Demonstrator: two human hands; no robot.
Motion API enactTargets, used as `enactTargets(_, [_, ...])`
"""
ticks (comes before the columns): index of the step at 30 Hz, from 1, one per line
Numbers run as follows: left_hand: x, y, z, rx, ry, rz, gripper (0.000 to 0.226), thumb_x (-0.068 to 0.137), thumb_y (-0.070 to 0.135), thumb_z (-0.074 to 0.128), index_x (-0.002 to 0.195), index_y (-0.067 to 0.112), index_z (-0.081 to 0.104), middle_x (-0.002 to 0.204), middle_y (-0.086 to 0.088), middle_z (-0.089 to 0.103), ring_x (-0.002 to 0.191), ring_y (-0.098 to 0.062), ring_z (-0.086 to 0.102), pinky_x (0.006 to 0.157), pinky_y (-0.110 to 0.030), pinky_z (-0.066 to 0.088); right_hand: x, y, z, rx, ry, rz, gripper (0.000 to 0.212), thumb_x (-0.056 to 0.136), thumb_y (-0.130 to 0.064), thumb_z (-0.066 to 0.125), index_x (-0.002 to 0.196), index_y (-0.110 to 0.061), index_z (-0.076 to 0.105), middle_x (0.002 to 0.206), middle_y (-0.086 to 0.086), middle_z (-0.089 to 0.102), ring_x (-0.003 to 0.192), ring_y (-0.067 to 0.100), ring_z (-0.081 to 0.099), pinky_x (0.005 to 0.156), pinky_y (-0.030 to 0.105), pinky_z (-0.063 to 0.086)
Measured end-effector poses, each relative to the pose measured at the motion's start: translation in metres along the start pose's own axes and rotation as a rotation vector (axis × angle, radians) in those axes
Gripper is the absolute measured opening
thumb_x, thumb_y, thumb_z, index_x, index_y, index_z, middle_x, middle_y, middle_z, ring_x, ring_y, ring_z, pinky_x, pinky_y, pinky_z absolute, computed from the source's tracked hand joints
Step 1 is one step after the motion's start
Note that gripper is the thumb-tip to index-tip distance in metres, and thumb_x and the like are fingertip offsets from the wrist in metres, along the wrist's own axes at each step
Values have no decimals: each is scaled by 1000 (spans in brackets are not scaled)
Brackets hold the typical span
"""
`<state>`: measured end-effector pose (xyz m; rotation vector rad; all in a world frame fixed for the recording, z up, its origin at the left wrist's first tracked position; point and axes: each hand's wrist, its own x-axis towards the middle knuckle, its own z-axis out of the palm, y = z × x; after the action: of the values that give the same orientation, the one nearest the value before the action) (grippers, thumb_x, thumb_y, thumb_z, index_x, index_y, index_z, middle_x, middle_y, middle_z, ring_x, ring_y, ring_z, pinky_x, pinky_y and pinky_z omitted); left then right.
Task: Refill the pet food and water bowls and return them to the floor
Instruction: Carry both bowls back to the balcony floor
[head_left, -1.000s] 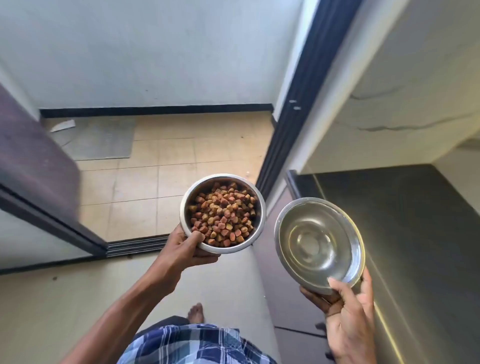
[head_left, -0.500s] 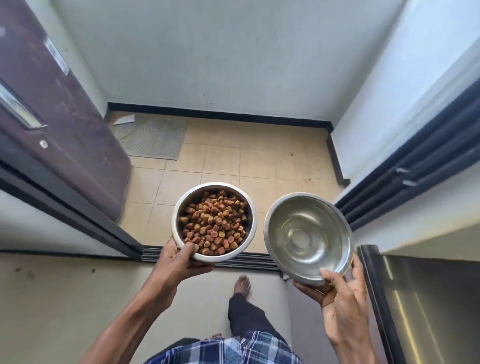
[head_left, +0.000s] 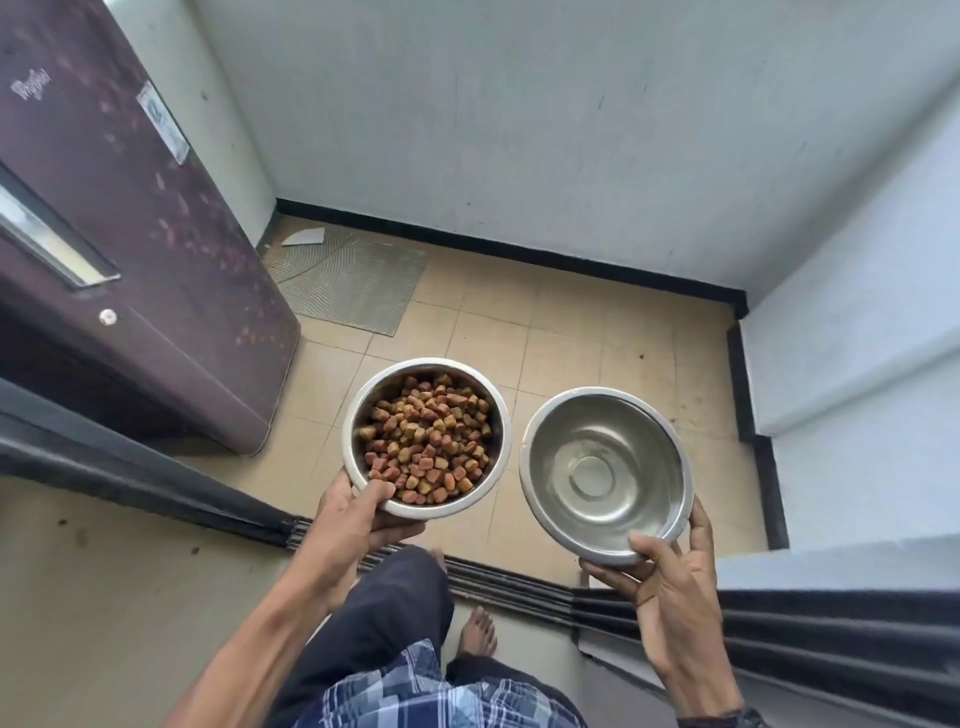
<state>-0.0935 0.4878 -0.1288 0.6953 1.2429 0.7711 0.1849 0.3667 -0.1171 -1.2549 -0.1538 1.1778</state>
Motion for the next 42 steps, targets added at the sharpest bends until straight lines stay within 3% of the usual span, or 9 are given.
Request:
enactTargets(6, [80, 26, 8, -27, 34, -45, 29, 97, 2, 46, 118, 20, 52, 114, -18, 68, 90, -34, 74, 65, -36, 62, 89, -14, 27, -37, -1, 11, 72, 86, 14, 51, 130, -43, 50, 123, 8, 64, 86, 42, 70, 61, 56, 58])
enactTargets(12, [197, 48, 15, 5, 22, -118, 37, 96, 0, 46, 132, 12, 44, 122, -22, 63, 95, -34, 71, 65, -34, 62, 187, -12, 59, -62, 62, 3, 72, 87, 14, 50, 131, -43, 49, 124, 6, 63, 85, 41, 71, 63, 60, 57])
enactTargets(21, [378, 50, 39, 80, 3, -265, 43, 98, -1, 45, 139, 13, 38, 130, -18, 57, 103, -33, 67, 70, -34, 62, 333, 35, 90, -45, 200, 47, 76, 87, 17, 45, 120, -52, 51, 106, -6, 70, 65, 28, 71, 57, 58, 57])
enactTargets(25, [455, 7, 45, 58, 14, -323, 44, 99, 0, 46, 139, 17, 38, 125, -12, 61, 90, -25, 74, 68, -32, 62, 404, 82, 76, -44, 271, 71, 78, 86, 16, 47, 118, -56, 52, 105, -6, 70, 69, 22, 70, 56, 58, 57])
enactTargets(29, [538, -63, 47, 40, 57, -382, 46, 98, 0, 46, 139, 20, 40, 127, -13, 61, 91, -27, 74, 67, -32, 62, 483, 150, 44, -68, 313, 87, 76, 86, 16, 48, 125, -49, 52, 109, -3, 67, 71, 26, 70, 54, 59, 57])
enactTargets(33, [619, -146, 42, 30, 74, -398, 38, 98, 0, 46, 126, 25, 49, 123, -13, 63, 91, -29, 74, 66, -34, 61, 560, 235, -1, -65, 372, 78, 76, 84, 15, 50, 133, -42, 47, 98, -3, 70, 69, 26, 68, 54, 58, 57])
enactTargets(38, [703, -252, 30, -3, 90, -446, 46, 99, 0, 46, 138, 24, 43, 126, -14, 61, 94, -31, 74, 65, -35, 61, 644, 332, -50, -33, 398, 75, 75, 83, 14, 51, 135, -39, 45, 96, -7, 74, 79, 31, 70, 57, 58, 57])
enactTargets(42, [758, -320, 20, -12, 84, -455, 46, 98, 0, 47, 137, 25, 44, 127, -14, 61, 93, -31, 74, 65, -35, 61, 698, 398, -84, -4, 424, 82, 76, 81, 15, 51, 136, -37, 46, 100, -6, 73, 87, 35, 69, 59, 59, 56])
